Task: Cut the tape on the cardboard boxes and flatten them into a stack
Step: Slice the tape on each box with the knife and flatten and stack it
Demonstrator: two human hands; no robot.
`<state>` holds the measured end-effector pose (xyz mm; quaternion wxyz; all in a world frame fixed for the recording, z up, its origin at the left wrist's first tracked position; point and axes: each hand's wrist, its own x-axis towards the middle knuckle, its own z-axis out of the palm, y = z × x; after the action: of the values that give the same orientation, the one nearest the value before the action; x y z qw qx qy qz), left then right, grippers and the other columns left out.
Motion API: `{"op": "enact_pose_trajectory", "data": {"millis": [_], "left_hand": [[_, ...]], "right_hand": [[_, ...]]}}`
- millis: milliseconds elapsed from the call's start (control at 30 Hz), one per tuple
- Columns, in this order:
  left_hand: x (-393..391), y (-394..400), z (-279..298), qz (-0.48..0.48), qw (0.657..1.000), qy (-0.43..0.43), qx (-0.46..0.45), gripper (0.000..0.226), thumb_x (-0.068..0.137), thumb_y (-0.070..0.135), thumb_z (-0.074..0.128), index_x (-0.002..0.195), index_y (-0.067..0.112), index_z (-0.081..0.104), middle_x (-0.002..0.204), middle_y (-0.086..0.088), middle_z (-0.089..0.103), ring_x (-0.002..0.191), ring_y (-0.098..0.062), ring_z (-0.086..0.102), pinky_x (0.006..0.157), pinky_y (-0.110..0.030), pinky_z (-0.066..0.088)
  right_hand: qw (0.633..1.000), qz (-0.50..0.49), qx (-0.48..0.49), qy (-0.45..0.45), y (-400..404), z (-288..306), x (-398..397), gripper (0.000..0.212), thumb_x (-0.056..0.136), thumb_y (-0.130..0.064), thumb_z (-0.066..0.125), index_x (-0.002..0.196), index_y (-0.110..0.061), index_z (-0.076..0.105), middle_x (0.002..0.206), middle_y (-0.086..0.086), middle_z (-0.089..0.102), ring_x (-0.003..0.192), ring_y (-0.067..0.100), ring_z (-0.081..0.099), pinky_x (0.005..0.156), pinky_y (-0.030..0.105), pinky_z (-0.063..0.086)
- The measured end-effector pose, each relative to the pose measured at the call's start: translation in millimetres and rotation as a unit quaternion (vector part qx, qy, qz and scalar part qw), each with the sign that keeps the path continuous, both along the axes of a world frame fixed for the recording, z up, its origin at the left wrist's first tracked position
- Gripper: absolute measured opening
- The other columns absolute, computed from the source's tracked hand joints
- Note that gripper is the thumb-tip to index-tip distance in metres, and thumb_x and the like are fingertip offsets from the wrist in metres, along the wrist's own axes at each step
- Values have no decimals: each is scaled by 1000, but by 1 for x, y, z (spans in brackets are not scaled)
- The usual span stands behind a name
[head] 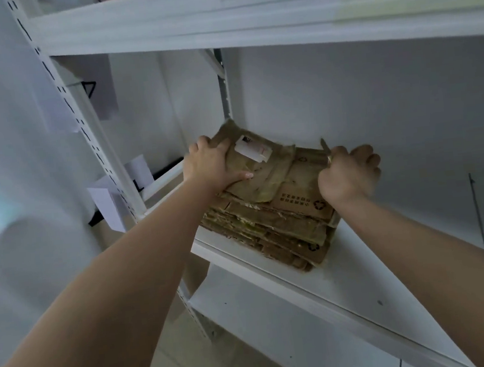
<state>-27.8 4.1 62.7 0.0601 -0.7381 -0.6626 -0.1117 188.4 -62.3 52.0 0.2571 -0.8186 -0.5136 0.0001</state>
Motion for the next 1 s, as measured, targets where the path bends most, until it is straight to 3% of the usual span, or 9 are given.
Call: {"op": "enact_pose_trajectory", "data": {"millis": [67,167,267,333,400,633,800,1000], "left_hand": [[-2,3,-3,-5,1000,-4,-11,96,66,82,57,146,35,34,137,-16,37,125,-37,40,100,-45,39],[-7,10,-10,-6,998,-27,-61,94,69,80,56,147,35,30,138,-17,39,126,-39,41,104,-50,37],[-5,16,-20,-9,991,-13,-132,88,81,73,49,152,33,18,154,-21,20,141,-44,19,110,-64,22],[4,16,-28,-43,988,29,-145,79,93,62,38,154,23,9,159,-20,-3,146,-42,-2,114,-64,11],[12,14,-38,-66,986,12,-152,75,98,58,27,154,17,0,159,-18,-11,146,-38,-9,116,-62,8],[17,10,-73,-52,984,-49,-163,78,82,81,14,148,47,-11,161,-10,-10,147,-33,-10,113,-64,4],[18,14,-75,-49,984,-41,-169,82,78,84,12,148,47,-10,161,-10,-9,147,-34,-9,113,-64,7],[19,13,-85,-41,986,-57,-150,100,60,92,4,148,48,-9,161,-11,-8,148,-34,-8,113,-62,8]], "right_hand": [[998,46,16,-37,7,3,-2,37,88,-14,45,124,-14,54,137,15,35,125,36,32,100,41,29],[986,141,-24,-82,18,-2,-10,46,95,-25,40,141,-30,38,157,4,16,144,30,8,113,50,13],[972,182,-107,-100,21,-30,-16,55,98,-34,35,149,-38,16,160,-2,3,146,28,-7,112,64,-6],[972,172,-127,-98,20,-49,-15,58,97,-35,35,150,-37,11,160,-4,3,147,27,-4,109,69,-2],[977,159,-120,-74,20,-61,-12,60,97,-34,36,150,-38,9,160,-6,3,147,24,-3,110,68,3],[981,159,-92,-64,25,-77,-13,57,97,-36,36,149,-38,12,160,-7,6,147,23,-2,110,63,15],[980,164,-100,-60,28,-78,-11,57,98,-36,34,149,-38,10,160,-7,3,147,23,-4,110,63,16],[983,150,-83,-67,26,-86,-13,57,97,-36,37,149,-38,12,160,-7,5,147,23,-3,110,61,18]]}}
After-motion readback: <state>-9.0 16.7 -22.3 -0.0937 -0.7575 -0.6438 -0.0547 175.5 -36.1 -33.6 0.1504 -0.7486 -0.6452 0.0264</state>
